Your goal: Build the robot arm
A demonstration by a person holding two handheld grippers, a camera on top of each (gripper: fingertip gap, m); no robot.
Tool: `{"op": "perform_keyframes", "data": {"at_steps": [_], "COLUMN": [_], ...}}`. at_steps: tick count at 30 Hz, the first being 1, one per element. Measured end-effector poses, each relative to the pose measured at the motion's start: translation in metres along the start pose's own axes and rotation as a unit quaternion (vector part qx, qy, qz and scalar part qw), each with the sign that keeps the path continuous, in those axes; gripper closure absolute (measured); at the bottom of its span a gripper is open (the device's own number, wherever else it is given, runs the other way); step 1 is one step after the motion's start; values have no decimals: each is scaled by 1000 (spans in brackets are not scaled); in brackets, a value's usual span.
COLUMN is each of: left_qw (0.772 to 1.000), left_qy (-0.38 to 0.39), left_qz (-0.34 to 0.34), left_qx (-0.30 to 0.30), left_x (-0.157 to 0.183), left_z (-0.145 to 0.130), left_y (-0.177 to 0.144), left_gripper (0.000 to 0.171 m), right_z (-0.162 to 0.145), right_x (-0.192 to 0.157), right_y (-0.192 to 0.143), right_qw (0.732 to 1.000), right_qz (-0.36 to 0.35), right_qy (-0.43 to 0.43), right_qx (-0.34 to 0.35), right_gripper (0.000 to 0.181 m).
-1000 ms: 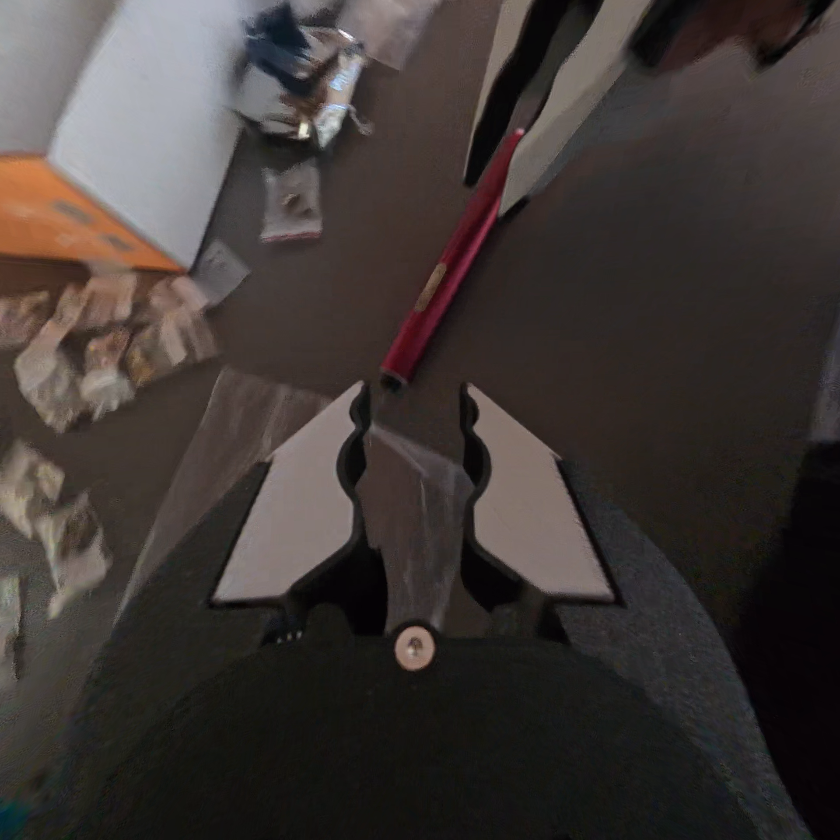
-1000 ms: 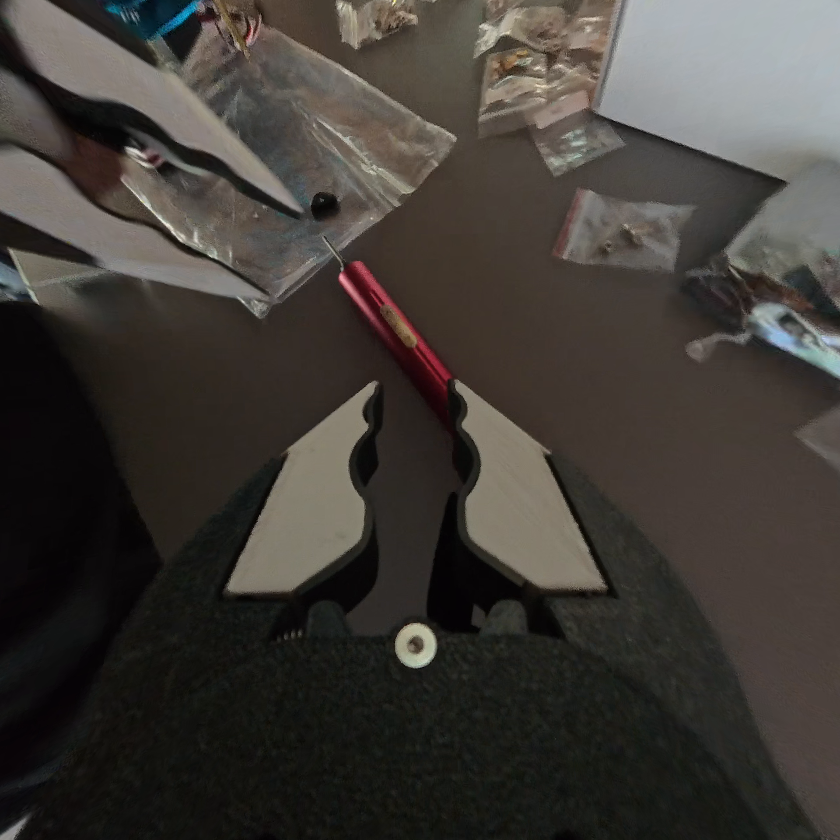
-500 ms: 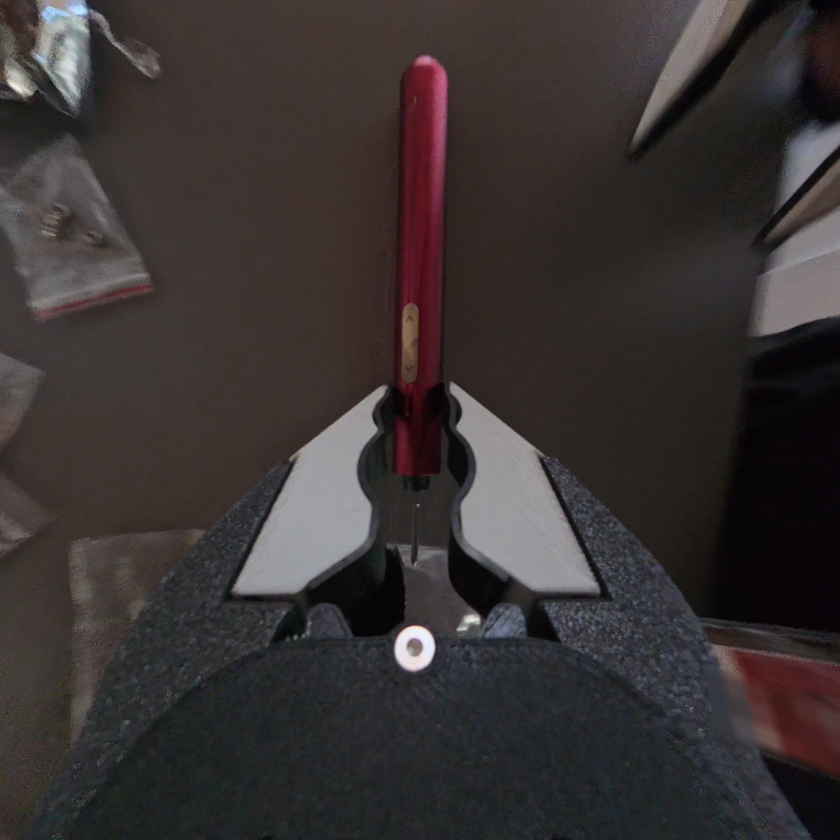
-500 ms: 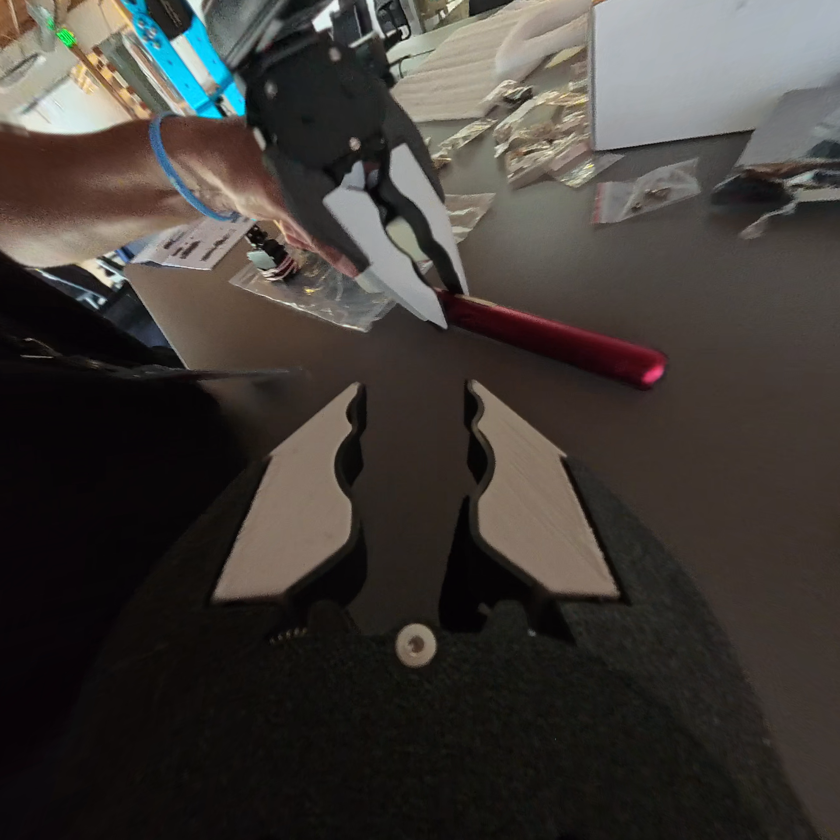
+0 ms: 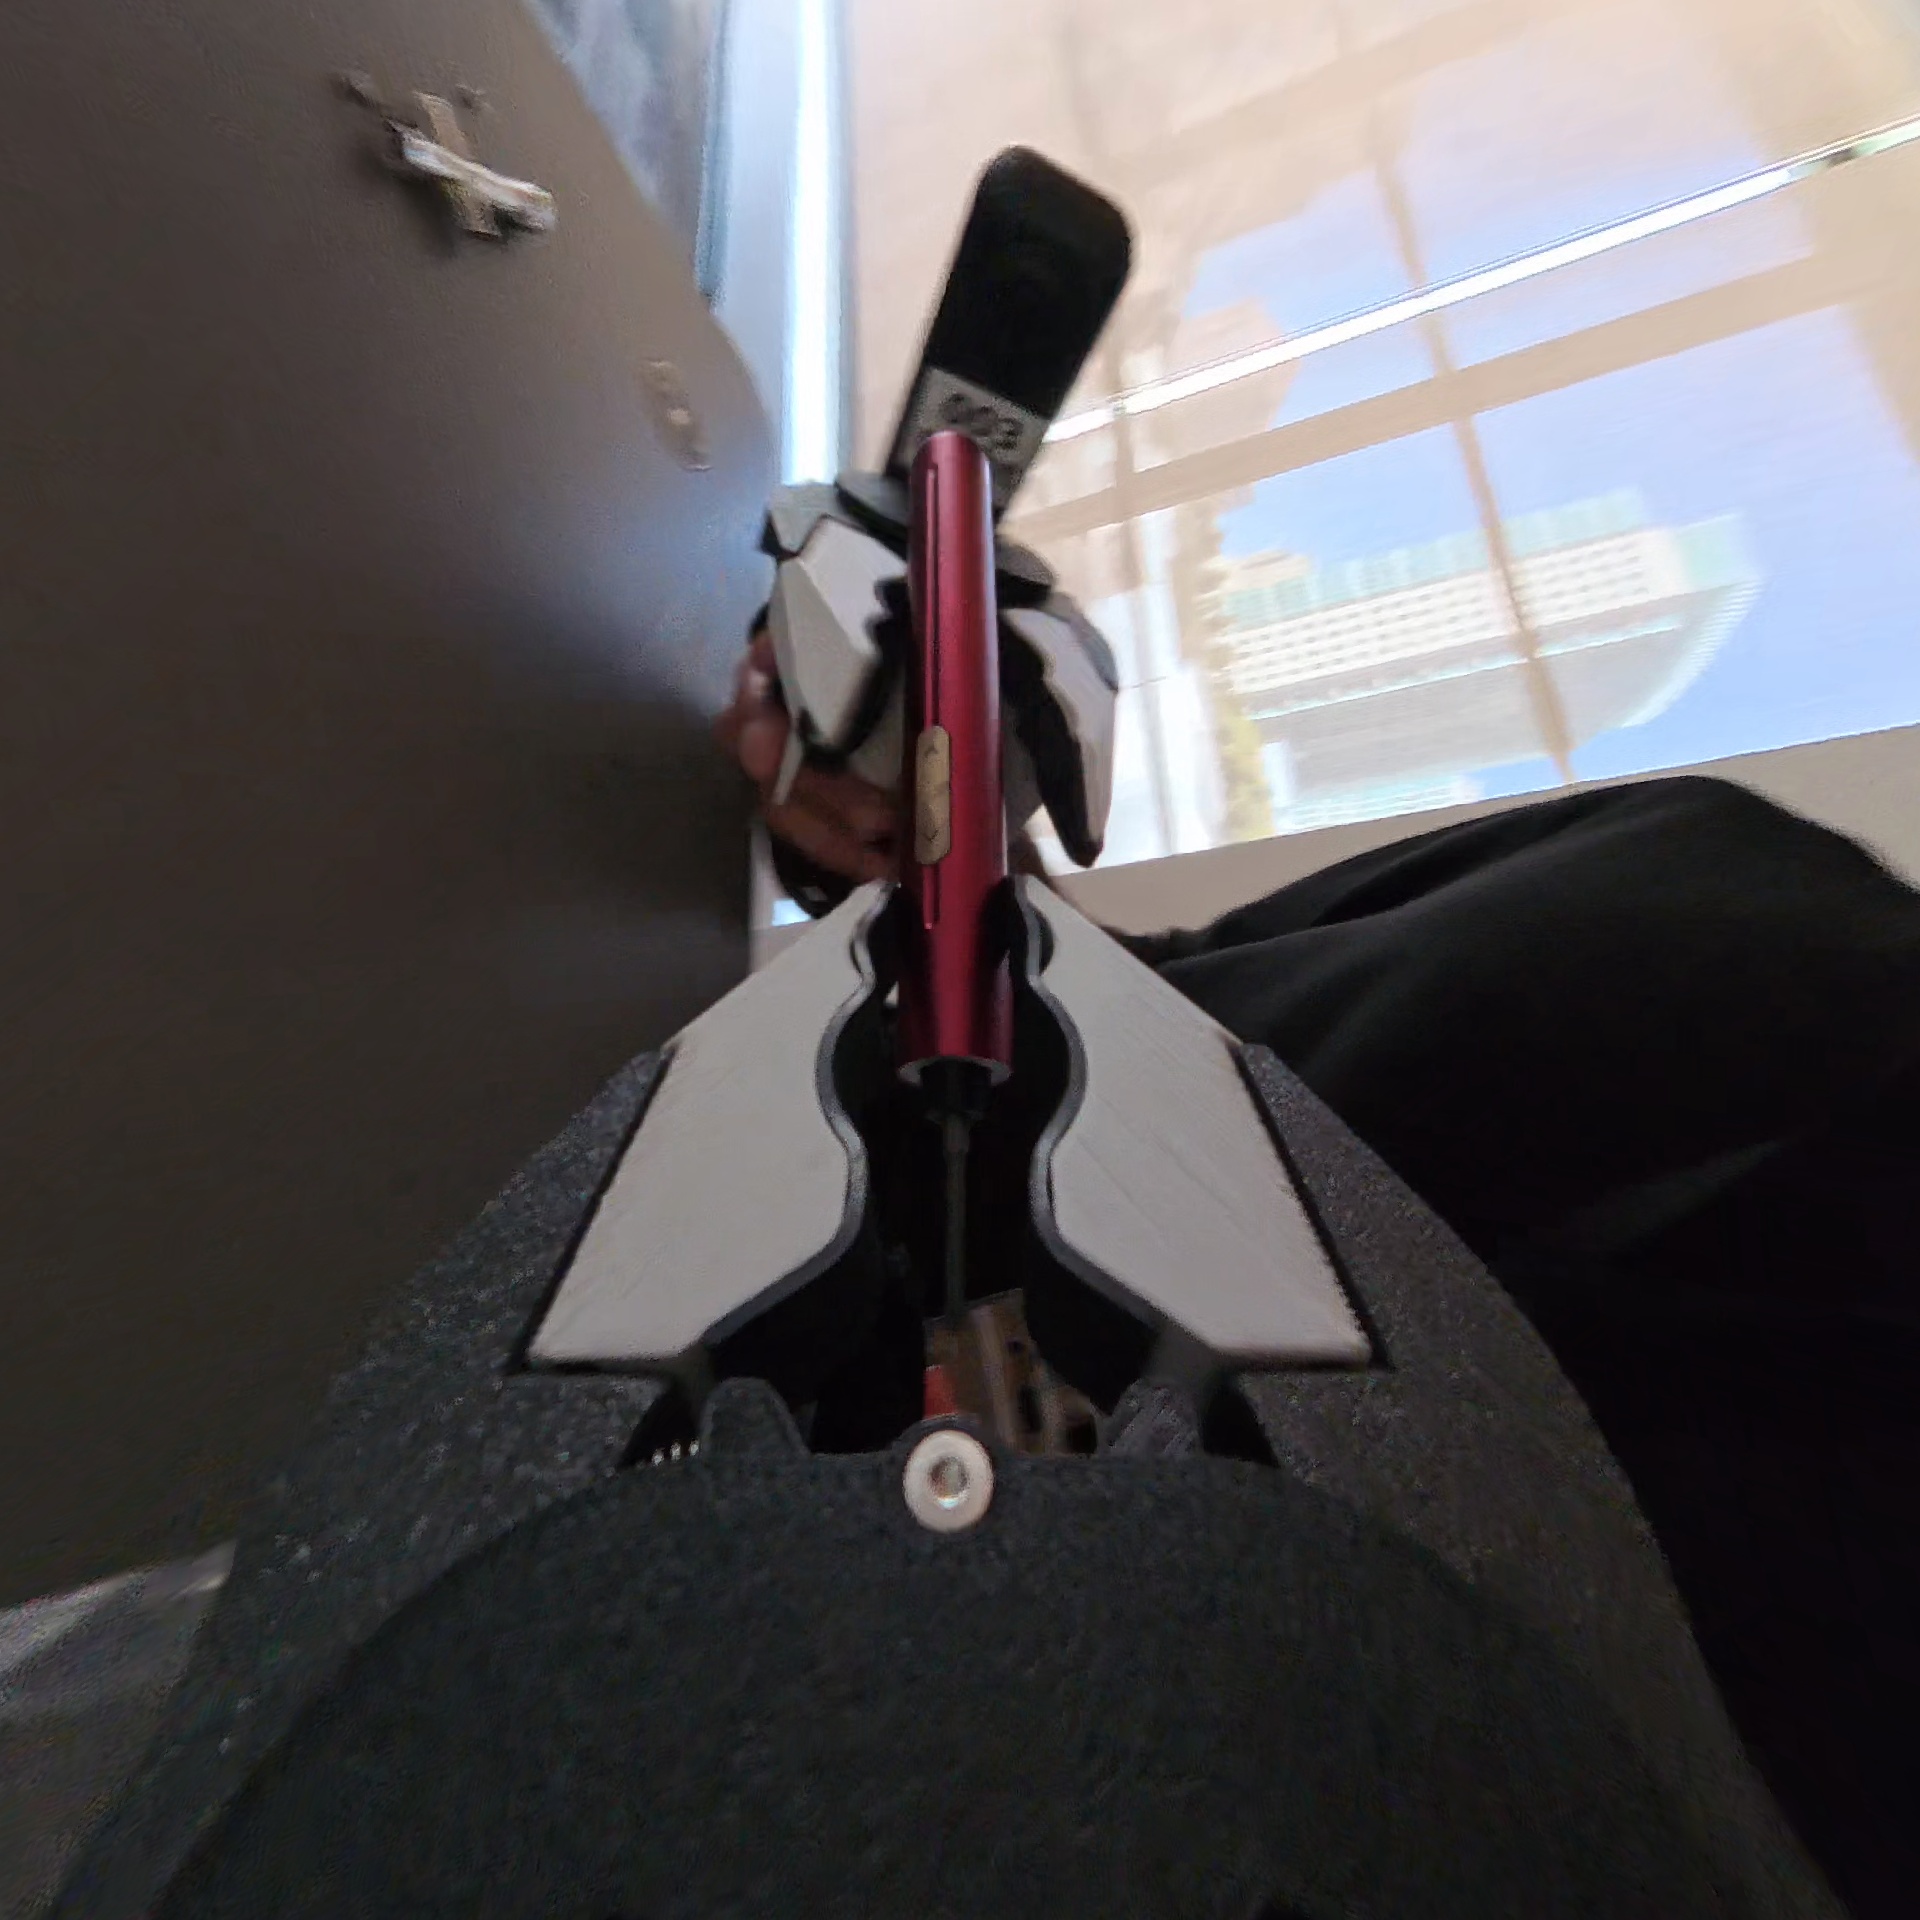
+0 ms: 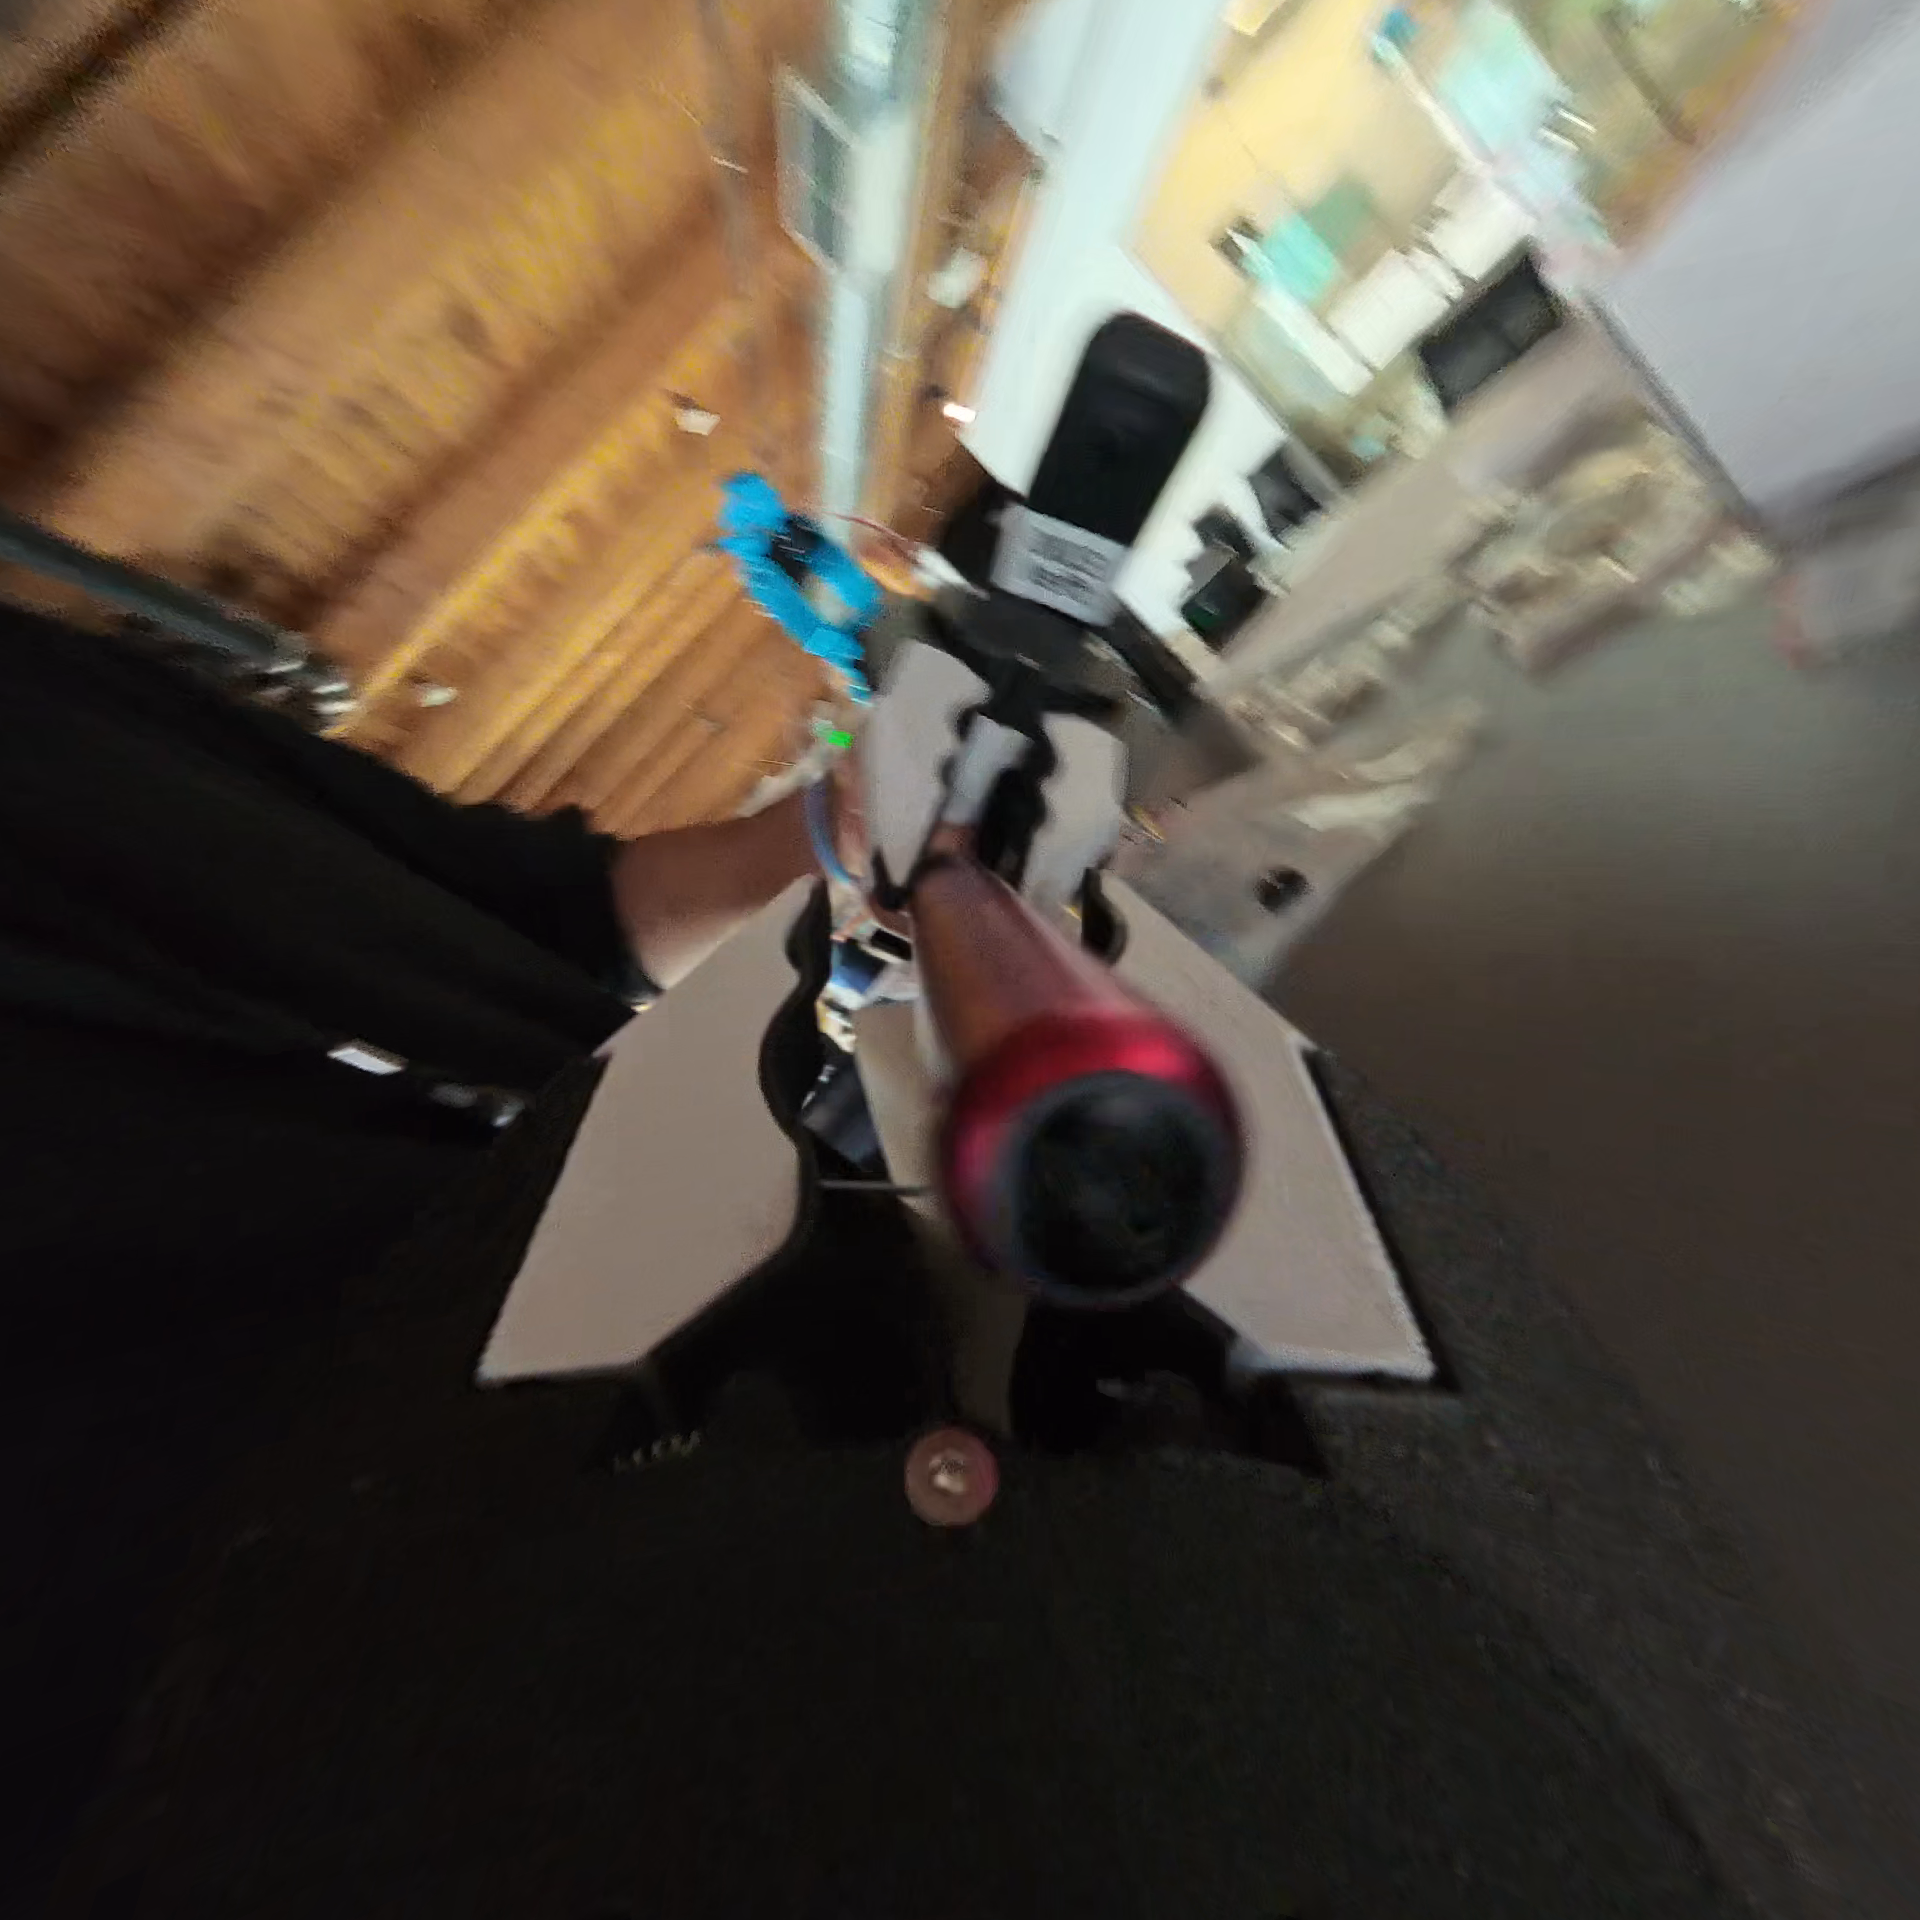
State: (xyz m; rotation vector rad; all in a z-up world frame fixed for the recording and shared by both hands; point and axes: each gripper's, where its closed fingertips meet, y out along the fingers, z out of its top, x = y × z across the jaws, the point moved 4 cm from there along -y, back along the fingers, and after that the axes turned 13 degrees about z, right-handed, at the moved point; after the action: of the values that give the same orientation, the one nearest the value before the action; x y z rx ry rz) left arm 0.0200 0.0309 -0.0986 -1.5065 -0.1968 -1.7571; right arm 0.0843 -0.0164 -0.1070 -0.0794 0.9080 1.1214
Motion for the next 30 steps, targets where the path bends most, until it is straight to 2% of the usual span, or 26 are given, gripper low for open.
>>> {"op": "perform_keyframes", "data": {"at_steps": [2, 3, 5, 9, 13, 19, 23, 30], "left_qw": [997, 996, 994, 989, 990, 991, 992, 989], "left_qy": [-18, -17, -12, -23, -11, 23, 52, 68], "left_qz": [-68, -91, -103, -137, -135, -134, -113, -128], "left_qx": [-10, -17, -31, -55, -35, 2, 1, -7], "left_x": [17, 24, 32, 43, 47, 40, 41, 49], "left_z": [-2, -4, -5, -10, -8, -22, -25, -30], "left_y": [-1, -1, -2, -5, -10, -23, -26, -33], "left_gripper": [151, 152, 151, 152, 151, 151, 151, 151], "right_z": [6, 5, 3, 1, 7, 12, 10, 11], "right_x": [-19, -23, -32, -40, -43, -45, -47, -56], "right_y": [11, 17, 27, 40, 44, 45, 50, 59], "right_qw": [997, 993, 981, 949, 934, 910, 898, 885], "right_qz": [52, 53, 61, 52, 43, 15, 10, 10], "right_qy": [-60, -90, -150, -251, -285, -346, -364, -374], "right_qx": [-20, -53, -110, -184, -209, -228, -248, -278], "right_gripper": [141, 143, 153, 158, 159, 159, 158, 159]}}
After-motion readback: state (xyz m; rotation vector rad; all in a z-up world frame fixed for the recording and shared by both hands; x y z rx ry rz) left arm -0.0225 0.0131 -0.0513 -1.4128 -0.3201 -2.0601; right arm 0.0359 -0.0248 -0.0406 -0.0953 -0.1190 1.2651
